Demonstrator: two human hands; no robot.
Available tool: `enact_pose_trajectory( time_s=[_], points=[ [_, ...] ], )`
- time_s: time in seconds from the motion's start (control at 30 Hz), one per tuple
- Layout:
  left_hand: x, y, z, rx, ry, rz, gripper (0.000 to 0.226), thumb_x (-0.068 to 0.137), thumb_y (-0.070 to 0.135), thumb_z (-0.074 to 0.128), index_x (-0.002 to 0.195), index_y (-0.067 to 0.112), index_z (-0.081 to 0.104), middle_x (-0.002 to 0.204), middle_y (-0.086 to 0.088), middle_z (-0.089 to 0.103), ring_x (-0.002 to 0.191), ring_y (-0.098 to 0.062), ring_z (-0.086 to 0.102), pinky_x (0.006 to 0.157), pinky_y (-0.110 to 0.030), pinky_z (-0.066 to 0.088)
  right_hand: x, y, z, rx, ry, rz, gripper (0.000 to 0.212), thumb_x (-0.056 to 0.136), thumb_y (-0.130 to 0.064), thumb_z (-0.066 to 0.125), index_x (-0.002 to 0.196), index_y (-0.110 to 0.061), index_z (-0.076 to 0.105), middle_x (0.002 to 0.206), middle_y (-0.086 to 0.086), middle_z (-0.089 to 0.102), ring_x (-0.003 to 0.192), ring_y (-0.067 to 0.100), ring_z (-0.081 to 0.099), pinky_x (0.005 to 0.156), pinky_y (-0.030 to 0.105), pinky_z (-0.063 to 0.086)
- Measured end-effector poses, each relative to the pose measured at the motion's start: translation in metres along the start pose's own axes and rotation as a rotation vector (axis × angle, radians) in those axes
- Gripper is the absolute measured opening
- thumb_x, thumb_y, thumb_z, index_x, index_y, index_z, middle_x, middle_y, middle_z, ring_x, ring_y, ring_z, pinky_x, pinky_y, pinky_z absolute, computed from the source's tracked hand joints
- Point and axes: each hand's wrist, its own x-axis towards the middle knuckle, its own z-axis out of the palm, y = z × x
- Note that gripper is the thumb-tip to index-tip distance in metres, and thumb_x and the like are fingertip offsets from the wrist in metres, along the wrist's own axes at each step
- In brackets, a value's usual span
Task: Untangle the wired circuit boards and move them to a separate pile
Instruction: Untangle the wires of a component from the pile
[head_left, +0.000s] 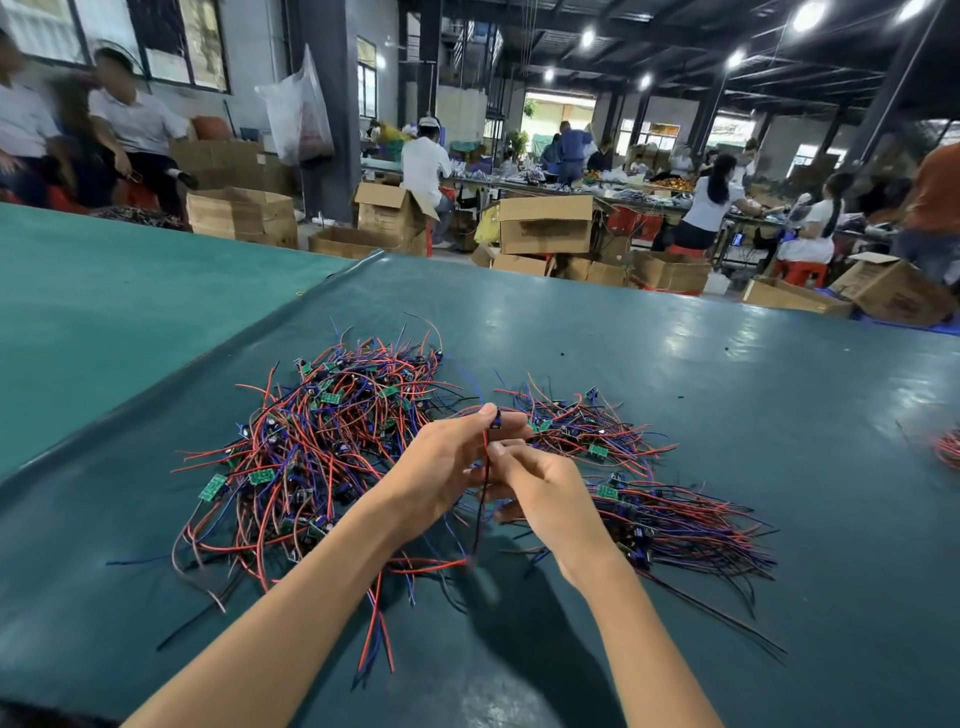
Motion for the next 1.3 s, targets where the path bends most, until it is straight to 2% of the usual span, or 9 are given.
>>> enact_pose_trajectory(
  time_s=[0.07,0.27,0.4,0.53,0.67,0.93,1.1,1.2,1.3],
  points=[
    [-0.001,0.001,0.000,0.009,-0.013,-0.017,0.051,0.090,0.044,0.058,0.120,0.004,0.069,0.126,-0.016,0.069,0.098,-0.024,0.069,0.061,-0.030,0.052,-0.001,-0.001,0.004,0.022,0.005,-0.021,0.023,0.101,-0.026,0.059,0.090,-0.017,0.078,0.087,0.007,0.076,0.077,0.018,0.072,0.058,0.028,0.056],
    [0.002,0.004,-0.001,0.058,0.012,-0.024,0.035,0.105,0.029,0.047,0.109,0.001,0.068,0.114,-0.018,0.072,0.052,-0.018,0.053,0.046,-0.026,0.041,-0.004,-0.002,0.013,0.143,0.065,0.018,0.027,0.101,-0.017,0.057,0.085,-0.004,0.074,0.073,0.013,0.073,0.060,0.020,0.068,0.058,0.029,0.054],
    [0.013,0.016,0.000,0.015,0.081,-0.023,0.030,0.107,0.024,0.044,0.106,0.003,0.065,0.092,-0.009,0.075,0.078,-0.021,0.074,0.055,-0.027,0.055,-0.012,0.002,0.020,0.223,0.139,0.027,0.028,0.101,-0.015,0.058,0.082,-0.002,0.074,0.068,0.012,0.070,0.056,0.020,0.065,0.055,0.027,0.055],
    [0.023,0.028,-0.001,0.043,0.107,-0.038,0.030,0.108,0.024,0.043,0.101,0.004,0.065,0.081,-0.004,0.074,0.077,-0.021,0.076,0.061,-0.028,0.057,-0.017,0.001,0.023,0.216,0.145,0.036,0.027,0.100,-0.016,0.060,0.083,-0.001,0.073,0.068,0.012,0.071,0.057,0.023,0.065,0.058,0.033,0.056],
    [0.032,0.040,-0.008,0.080,0.113,-0.077,0.031,0.109,0.025,0.041,0.102,0.005,0.064,0.086,-0.006,0.075,0.087,-0.025,0.076,0.073,-0.034,0.056,-0.023,0.001,0.024,0.211,0.149,0.034,0.027,0.100,-0.016,0.060,0.083,0.001,0.073,0.067,0.013,0.071,0.056,0.022,0.066,0.055,0.029,0.056],
    [0.037,0.047,-0.020,0.106,0.085,-0.085,0.029,0.108,0.026,0.042,0.106,0.005,0.063,0.088,-0.009,0.075,0.094,-0.029,0.076,0.075,-0.036,0.058,-0.045,0.005,0.026,0.197,0.146,0.038,0.029,0.100,-0.014,0.059,0.081,0.002,0.072,0.064,0.013,0.070,0.054,0.020,0.064,0.053,0.029,0.055],
    [0.031,0.044,-0.029,0.112,0.056,-0.172,0.026,0.106,0.024,0.046,0.113,0.007,0.064,0.107,-0.015,0.076,0.101,-0.023,0.074,0.087,-0.041,0.054,-0.056,0.013,0.028,0.186,0.171,0.058,0.033,0.100,-0.019,0.060,0.077,0.004,0.068,0.058,0.010,0.065,0.050,0.021,0.059,0.049,0.028,0.051],
    [0.027,0.049,-0.032,0.094,0.062,-0.218,0.025,0.101,0.021,0.052,0.119,0.008,0.063,0.113,-0.016,0.074,0.102,-0.024,0.074,0.079,-0.038,0.058,-0.065,0.018,0.019,0.167,0.175,0.055,0.034,0.099,-0.020,0.060,0.074,0.002,0.066,0.057,0.012,0.064,0.048,0.023,0.057,0.045,0.027,0.048],
    [0.028,0.051,-0.032,0.116,0.160,-0.139,0.020,0.103,0.016,0.051,0.114,0.006,0.064,0.105,-0.016,0.076,0.088,-0.024,0.076,0.071,-0.034,0.058,-0.076,0.023,0.002,0.125,0.114,0.087,0.033,0.099,-0.021,0.061,0.075,0.001,0.067,0.059,0.014,0.065,0.049,0.024,0.058,0.044,0.030,0.047]
  ],
)
